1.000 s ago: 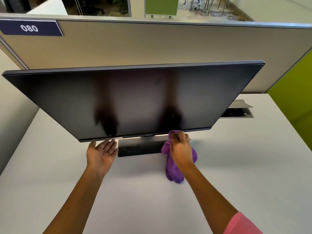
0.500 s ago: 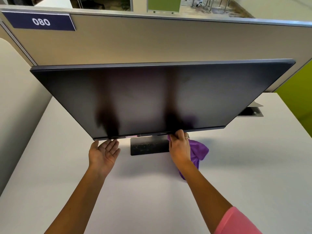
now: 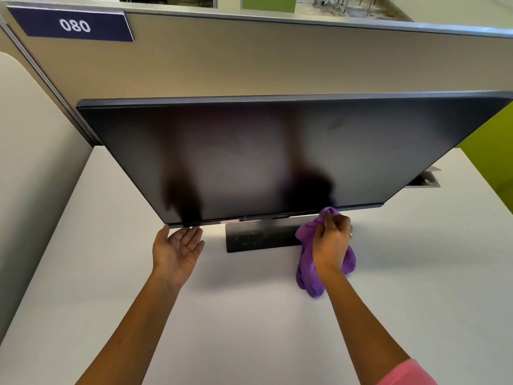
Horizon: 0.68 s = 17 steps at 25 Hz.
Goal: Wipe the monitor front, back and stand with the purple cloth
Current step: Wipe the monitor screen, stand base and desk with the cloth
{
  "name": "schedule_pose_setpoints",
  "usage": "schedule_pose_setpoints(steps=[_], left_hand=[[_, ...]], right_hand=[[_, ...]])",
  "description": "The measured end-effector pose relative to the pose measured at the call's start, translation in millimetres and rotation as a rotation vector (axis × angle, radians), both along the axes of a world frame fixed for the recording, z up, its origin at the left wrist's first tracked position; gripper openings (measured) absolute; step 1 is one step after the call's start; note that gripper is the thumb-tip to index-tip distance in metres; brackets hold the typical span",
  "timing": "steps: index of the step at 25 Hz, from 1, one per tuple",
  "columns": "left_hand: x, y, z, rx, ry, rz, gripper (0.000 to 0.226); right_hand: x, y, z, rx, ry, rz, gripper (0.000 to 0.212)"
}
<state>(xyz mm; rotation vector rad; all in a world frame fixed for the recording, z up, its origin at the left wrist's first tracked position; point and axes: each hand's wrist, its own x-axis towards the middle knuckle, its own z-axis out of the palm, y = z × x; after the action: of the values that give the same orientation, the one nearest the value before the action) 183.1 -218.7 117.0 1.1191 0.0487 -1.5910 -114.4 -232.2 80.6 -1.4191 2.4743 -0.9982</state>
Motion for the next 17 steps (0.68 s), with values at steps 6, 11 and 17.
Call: schedule_pose_setpoints(steps=[6, 11, 17], left_hand=[[2.7, -2.1, -3.4, 0.000, 0.002, -0.026, 0.057], [2.8, -2.7, -5.9, -0.009, 0.004, -0.030, 0.056], [9.8, -2.7, -5.2, -0.004, 0.004, -0.037, 0.049]], right_hand=[[0.7, -3.5, -2.5, 0.127, 0.215, 0.192, 0.030], [17.9, -3.8, 1.8, 0.183, 0.325, 0.350, 0.025], [113.2, 2.4, 6.2, 0.071, 0.348, 0.657, 0.029]])
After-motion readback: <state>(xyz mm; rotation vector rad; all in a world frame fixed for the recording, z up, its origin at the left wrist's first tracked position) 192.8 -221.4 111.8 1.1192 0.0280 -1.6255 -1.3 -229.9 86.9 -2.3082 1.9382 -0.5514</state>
